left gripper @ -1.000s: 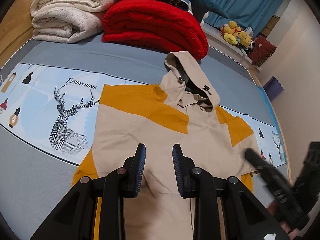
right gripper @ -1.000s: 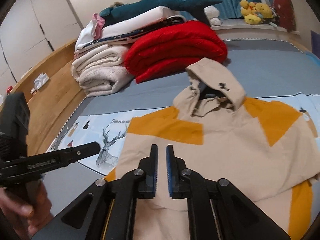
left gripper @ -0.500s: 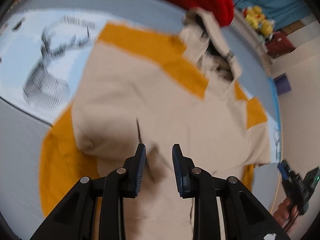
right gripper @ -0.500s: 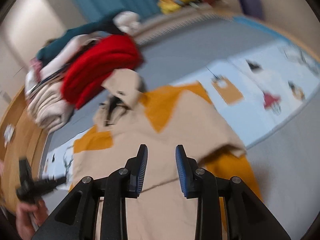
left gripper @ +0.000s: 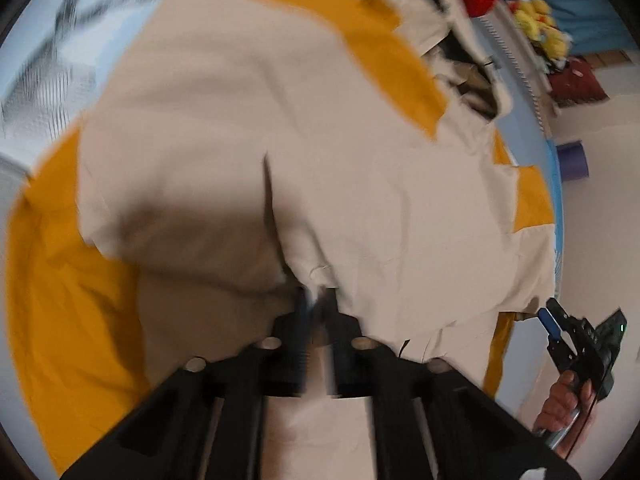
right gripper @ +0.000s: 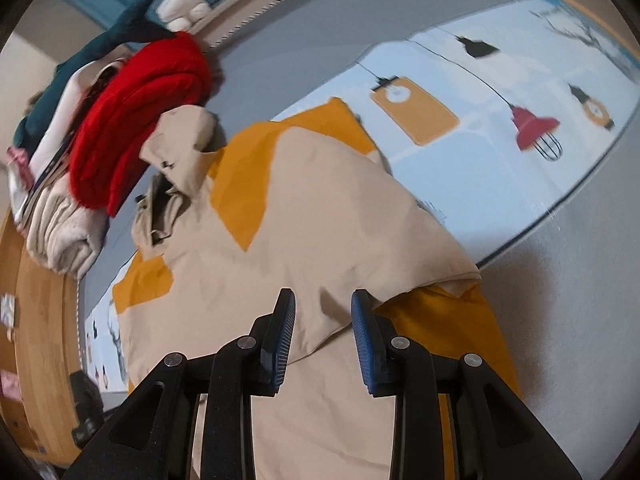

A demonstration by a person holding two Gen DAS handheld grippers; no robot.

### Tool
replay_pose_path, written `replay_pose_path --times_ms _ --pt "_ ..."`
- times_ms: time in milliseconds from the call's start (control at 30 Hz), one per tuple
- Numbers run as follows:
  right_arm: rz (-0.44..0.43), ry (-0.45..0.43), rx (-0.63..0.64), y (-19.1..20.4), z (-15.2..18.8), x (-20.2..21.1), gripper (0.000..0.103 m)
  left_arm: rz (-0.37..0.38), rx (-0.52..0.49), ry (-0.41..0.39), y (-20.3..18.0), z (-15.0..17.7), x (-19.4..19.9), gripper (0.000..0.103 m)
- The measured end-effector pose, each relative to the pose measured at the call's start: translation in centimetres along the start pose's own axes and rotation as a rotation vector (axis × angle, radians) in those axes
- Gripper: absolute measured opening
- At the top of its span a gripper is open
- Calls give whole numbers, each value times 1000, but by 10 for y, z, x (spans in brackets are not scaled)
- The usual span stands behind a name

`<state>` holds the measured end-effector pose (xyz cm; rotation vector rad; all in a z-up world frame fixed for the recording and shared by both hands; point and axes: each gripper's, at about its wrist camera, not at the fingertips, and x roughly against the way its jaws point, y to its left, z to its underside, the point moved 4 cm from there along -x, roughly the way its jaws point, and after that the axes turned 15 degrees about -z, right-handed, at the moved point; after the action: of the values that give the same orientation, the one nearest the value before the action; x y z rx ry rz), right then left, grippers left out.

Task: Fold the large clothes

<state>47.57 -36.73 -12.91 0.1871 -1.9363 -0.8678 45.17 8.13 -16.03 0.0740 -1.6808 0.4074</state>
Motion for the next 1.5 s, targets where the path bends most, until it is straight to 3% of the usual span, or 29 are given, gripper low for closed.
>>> replay_pose_path --times_ms 133,233,267,400,533,667,800,867,900,967,1033,1100,1167,1267,1300,1367,1433,1500 --pt "-2 22 -46 -3 4 -7 31 -46 -29 -165 5 -20 47 0" --pt "-4 48 -73 -4 10 -14 31 -179 40 -281 32 -35 81 0" --pt "3 56 -76 -4 13 -17 31 -203 61 -286 40 -37 84 0" --pt "26 94 -113 -13 21 -28 31 -174 137 -169 66 -38 62 0" --pt "47 120 -232 -38 30 -38 31 -144 212 -75 79 -35 39 4" --pt "67 104 -363 -64 35 -41 31 -106 266 -33 86 -32 30 23" --pt "8 65 -439 -71 33 -40 31 -68 308 0 91 -29 19 23" --pt "-5 43 -429 -67 31 -37 31 -69 309 3 91 -28 16 15" --pt "-1 35 -422 -65 29 -36 29 -63 302 -6 89 -28 16 1" --pt "19 28 -393 -59 27 -34 10 -78 283 -44 83 -30 24 0" --pt "38 2 -391 -59 25 -28 4 -59 244 -84 72 -32 36 0" --pt "77 -3 -389 -66 21 -23 3 -66 181 -111 55 -29 44 0" --pt "121 3 -422 -75 24 -21 3 -132 142 -117 50 -27 39 0" --pt "120 38 -422 -70 30 -25 4 -228 212 -93 72 -25 26 0" --pt "118 51 -410 -66 31 -26 10 -248 237 -89 79 -25 25 0" --pt "145 61 -337 -48 32 -25 13 -253 256 -77 86 -23 27 1" --pt "209 7 -242 -33 31 -13 14 -226 245 -47 85 -24 29 1" --pt "249 -51 -143 -16 27 -1 15 -256 249 -93 86 -26 42 4"
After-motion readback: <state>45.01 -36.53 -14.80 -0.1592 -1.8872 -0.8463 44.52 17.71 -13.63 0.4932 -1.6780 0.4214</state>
